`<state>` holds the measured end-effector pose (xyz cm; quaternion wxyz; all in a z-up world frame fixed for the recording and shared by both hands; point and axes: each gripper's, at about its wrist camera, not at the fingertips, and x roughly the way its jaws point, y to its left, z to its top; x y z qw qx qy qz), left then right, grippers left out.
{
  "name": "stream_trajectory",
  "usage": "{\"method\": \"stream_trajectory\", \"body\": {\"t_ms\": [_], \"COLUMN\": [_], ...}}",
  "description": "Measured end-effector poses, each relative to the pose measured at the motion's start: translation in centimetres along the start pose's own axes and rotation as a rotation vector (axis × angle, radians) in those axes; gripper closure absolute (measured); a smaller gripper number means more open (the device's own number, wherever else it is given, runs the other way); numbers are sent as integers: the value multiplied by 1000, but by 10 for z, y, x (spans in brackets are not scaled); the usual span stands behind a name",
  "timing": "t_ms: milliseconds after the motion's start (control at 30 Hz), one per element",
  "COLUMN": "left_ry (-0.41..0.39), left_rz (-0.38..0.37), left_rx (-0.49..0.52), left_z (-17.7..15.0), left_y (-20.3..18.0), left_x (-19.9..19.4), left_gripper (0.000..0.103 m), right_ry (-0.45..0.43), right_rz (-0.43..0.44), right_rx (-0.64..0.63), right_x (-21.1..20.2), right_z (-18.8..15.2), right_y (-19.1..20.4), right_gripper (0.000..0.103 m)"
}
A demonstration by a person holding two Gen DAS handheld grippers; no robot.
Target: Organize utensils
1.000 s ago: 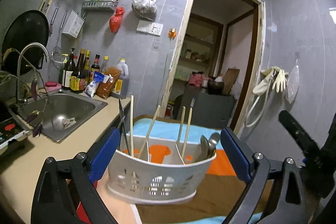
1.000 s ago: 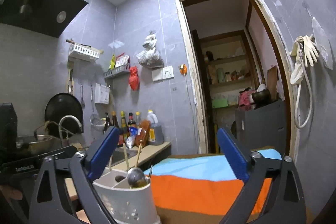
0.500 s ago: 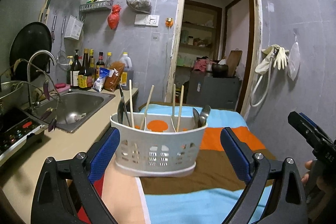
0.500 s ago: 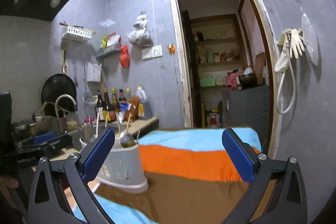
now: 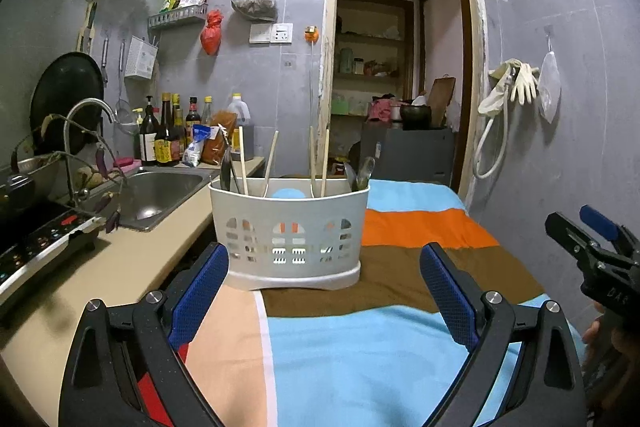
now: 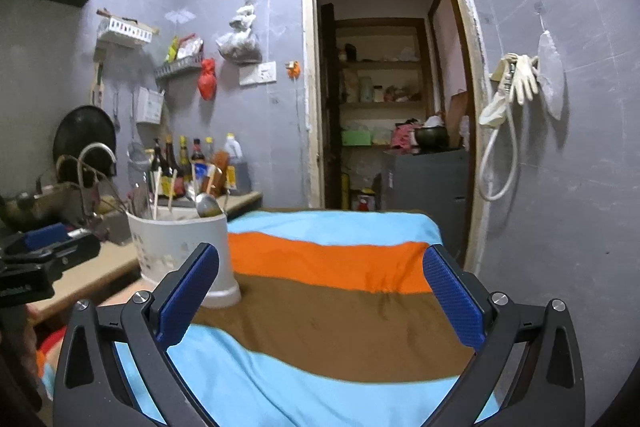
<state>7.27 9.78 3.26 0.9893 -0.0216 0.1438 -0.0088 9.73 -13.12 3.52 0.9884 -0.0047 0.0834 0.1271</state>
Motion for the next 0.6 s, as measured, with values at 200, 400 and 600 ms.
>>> {"method": "stream_trajectory", "body": {"t_ms": [200, 400, 600], "left_ry": [-3, -6, -1], "left_rz": [12, 18, 28], "left_rx": [9, -1, -8], "left_z": [-8, -9, -10], "left_y": [-4, -4, -4], "left_x": [-5, -6, -5], "left_gripper": [9, 9, 9], "right_ry": [4, 12, 13], "right_rz": [-22, -21, -22], "right_rx": [5, -3, -2], "right_x": [-9, -8, -8], "right_z": [-5, -7, -7], "right_y": [-4, -3, -3], "right_gripper": [0, 0, 0]}}
